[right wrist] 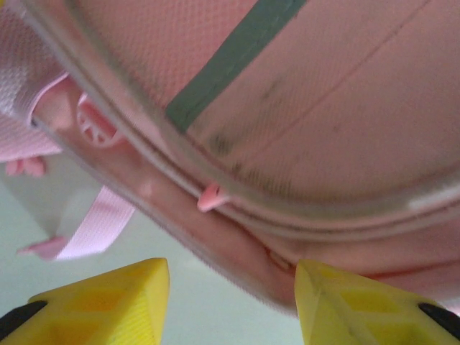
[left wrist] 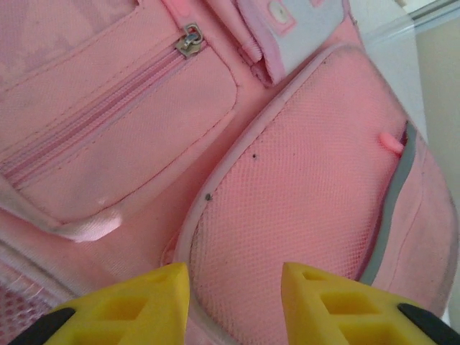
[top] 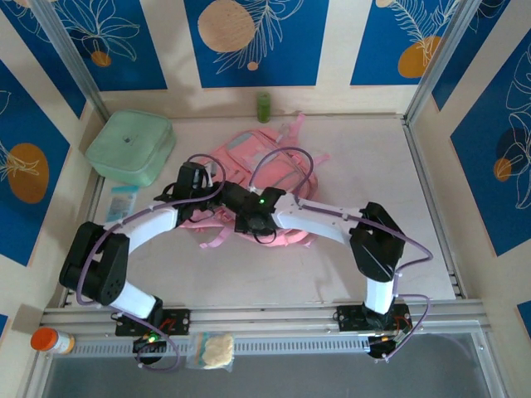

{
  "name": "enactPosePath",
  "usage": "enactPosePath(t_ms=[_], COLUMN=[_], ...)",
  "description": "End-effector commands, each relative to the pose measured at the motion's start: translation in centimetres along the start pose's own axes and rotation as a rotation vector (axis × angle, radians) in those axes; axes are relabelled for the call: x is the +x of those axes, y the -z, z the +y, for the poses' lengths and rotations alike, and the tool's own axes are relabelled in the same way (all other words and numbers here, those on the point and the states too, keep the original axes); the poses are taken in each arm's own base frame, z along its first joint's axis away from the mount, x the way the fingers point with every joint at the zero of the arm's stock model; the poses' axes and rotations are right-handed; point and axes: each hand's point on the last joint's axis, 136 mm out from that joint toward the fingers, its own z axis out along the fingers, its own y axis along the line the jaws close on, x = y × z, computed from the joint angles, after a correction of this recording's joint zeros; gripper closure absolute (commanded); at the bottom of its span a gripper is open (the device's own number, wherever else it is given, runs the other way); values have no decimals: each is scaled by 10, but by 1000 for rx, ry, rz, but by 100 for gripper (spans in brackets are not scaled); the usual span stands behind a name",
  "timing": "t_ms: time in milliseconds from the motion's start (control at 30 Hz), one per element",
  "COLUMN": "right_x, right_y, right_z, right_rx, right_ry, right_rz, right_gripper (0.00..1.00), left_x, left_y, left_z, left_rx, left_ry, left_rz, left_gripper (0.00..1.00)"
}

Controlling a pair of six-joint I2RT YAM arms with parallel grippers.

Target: Pack books, pencil case, and school supplies into a backpack

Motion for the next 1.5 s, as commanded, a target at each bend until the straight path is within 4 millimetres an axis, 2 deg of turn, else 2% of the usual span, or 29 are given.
enactPosePath(t_ms=[0, 67, 167, 300, 433, 767, 967, 1167, 1333, 1467], right_x=[-18, -22, -27, -32, -31, -21, -13, -13, -13, -3], right_y=[-4, -15, -27, -34, -38, -23, -10, 3, 5, 7], right_z=[10, 15, 11, 11, 0, -14, -47, -71, -76, -55], right_rx=[5, -2, 40, 61, 129, 145, 192, 172, 61, -19], right_ry=[-96, -94, -113, -98, -69, 55, 141, 255, 286, 365], right_rz=[-77, -86, -104, -151, -165, -177, -194, -182, -97, -79], right_gripper=[51, 53, 56, 64, 73, 97, 100, 100, 100, 100], left_x=[-4, -1, 3, 10, 12, 12, 5, -1, -13, -18], left_y=[-4, -7, -11, -21, -28, -34, -38, -39, -37, -29], left_z=[1, 5, 13, 21, 31, 70, 98, 112, 97, 63], left_rx=[41, 41, 28, 31, -1, -149, -255, -300, -279, -169], left_ry=[43, 58, 83, 112, 120, 96, 75, 51, -6, 4], left_rz=[-39, -39, -38, -38, -36, -80, -113, -110, -106, -79], left_gripper=[62, 63, 63, 64, 65, 68, 70, 71, 71, 64])
